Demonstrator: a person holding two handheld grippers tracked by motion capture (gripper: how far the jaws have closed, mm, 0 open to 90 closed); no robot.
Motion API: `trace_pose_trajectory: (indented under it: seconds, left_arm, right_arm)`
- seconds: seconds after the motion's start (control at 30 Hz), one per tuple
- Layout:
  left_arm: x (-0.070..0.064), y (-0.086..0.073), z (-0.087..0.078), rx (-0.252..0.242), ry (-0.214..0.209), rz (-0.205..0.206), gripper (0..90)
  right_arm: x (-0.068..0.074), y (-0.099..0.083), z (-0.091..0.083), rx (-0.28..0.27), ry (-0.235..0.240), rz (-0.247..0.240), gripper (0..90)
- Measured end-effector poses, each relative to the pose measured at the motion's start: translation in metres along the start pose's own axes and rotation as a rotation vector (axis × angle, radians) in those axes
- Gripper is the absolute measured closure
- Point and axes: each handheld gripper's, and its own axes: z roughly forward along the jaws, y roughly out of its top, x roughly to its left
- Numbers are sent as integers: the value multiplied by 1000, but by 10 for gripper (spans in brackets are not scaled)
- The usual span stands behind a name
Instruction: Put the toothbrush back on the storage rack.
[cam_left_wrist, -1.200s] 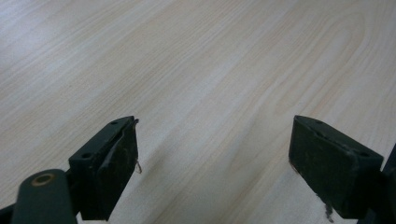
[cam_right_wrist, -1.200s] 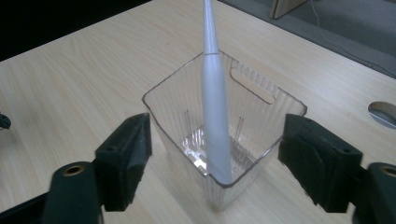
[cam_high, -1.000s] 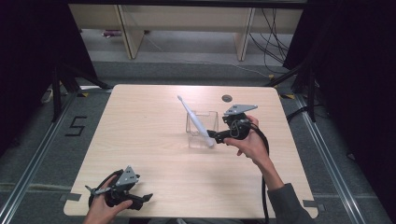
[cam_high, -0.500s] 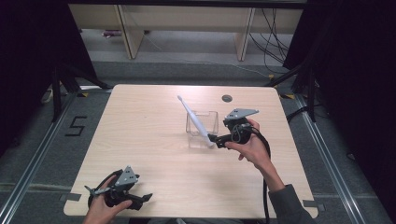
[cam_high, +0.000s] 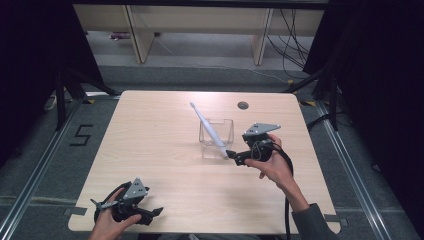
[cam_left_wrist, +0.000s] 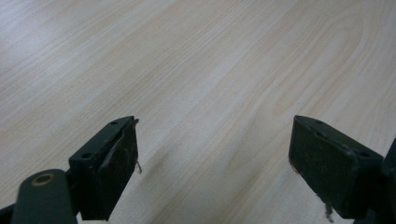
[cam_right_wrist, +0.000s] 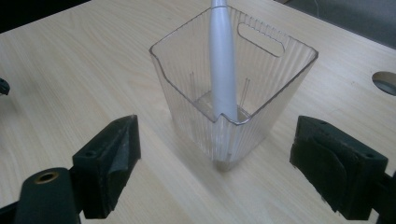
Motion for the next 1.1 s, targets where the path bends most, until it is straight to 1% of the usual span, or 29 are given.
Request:
trace_pose_trajectory:
  seconds: [0.03, 0.07, 0.1, 0.13, 0.17, 0.27, 0.3, 0.33, 0.37, 0.4, 0.43, 0.47, 0.5, 0.53, 0.57, 0.6, 0.63, 0.67, 0.7, 0.73, 0.77, 0.8, 0.87, 0.9, 0.93, 0.97, 1.0, 1.07, 1.1]
  left_arm:
    - [0, 0, 0, -3, -1, 2, 153]
    - [0, 0, 0, -3, -2, 2, 154]
    - [0, 0, 0, -3, -2, 1, 153]
    - [0, 0, 0, -4, -2, -5, 153]
    - [0, 0, -1, -1, -2, 8, 153]
    - [0, 1, -1, -11, -2, -1, 153]
    - [0, 0, -1, -10, -2, -1, 153]
    - [0, 0, -1, -9, -2, -1, 153]
    - [-1, 0, 0, -10, -3, -2, 153]
    - [-1, 0, -1, -10, -6, -2, 153]
    - [-1, 0, 0, -11, -4, -3, 153]
    - [-1, 1, 0, -11, -4, -2, 153]
    - [-1, 1, 0, -12, -5, -4, 154]
    - [-1, 1, 0, -13, -4, -4, 154]
    - [-1, 1, 0, -12, -4, -3, 153]
    - [-1, 1, -1, -11, -4, -2, 154]
    - [-1, 0, -1, -12, -4, -3, 153]
    - [-1, 0, 0, -12, -3, -2, 153]
    - [-1, 0, 0, -10, -3, -3, 153]
    - [0, 0, -1, -6, -2, 3, 153]
    - [-1, 0, 0, -10, -3, -3, 153]
    - [-1, 0, 0, -11, -4, -4, 154]
    - [-1, 0, -1, -11, -3, -3, 153]
    - [-1, 0, -1, -11, -3, -3, 154]
    - [-1, 0, -1, -11, -2, -3, 153]
    - [-1, 0, -1, -11, -2, -2, 153]
    - [-1, 0, -1, -11, -1, -1, 153]
    - [-1, 0, -1, -10, -1, -1, 154]
    - [0, 0, -1, -11, 0, -2, 154]
  right_arm:
    - [0, -1, 0, -9, -10, -6, 164]
    - [2, -2, -1, -6, 0, 11, 164]
    - [1, -3, -2, -10, -3, 0, 164]
    - [3, -4, -2, -15, -1, 4, 164]
    - [2, -5, -3, -14, -3, -8, 164]
    - [5, -11, -3, -20, 8, 15, 164]
    - [4, -11, -3, -19, 10, -2, 164]
    - [6, -13, -3, -19, 6, 24, 163]
    - [5, -14, -3, -21, 14, 0, 163]
    - [5, -16, -3, -16, 10, 2, 163]
    - [7, -17, -3, -17, 18, 26, 163]
    - [7, -19, -4, -18, 15, 19, 163]
    - [8, -20, -5, -19, 21, 25, 163]
    - [7, -21, -4, -17, 29, 16, 163]
    - [8, -23, -5, -21, 19, 28, 163]
    - [7, -24, -5, -23, 16, 0, 163]
    - [8, -26, -5, -13, 29, 17, 163]
    - [8, -27, -4, -17, 19, 10, 163]
    - [10, -28, -5, -6, 24, 30, 163]
    - [8, -29, -5, -12, 32, 6, 163]
    - [9, -30, -5, -14, 30, 21, 163]
    - [9, -31, -6, -13, 27, 16, 163]
    - [12, -33, -7, -7, 27, 31, 163]
    - [12, -34, -7, -9, 27, 30, 163]
    - [11, -35, -7, -3, 30, 13, 163]
    - [12, -36, -7, -8, 27, 16, 163]
    - [13, -38, -9, 0, 17, 16, 163]
    - [13, -41, -9, 2, 25, 3, 162]
    - [14, -43, -10, 6, 26, 7, 162]
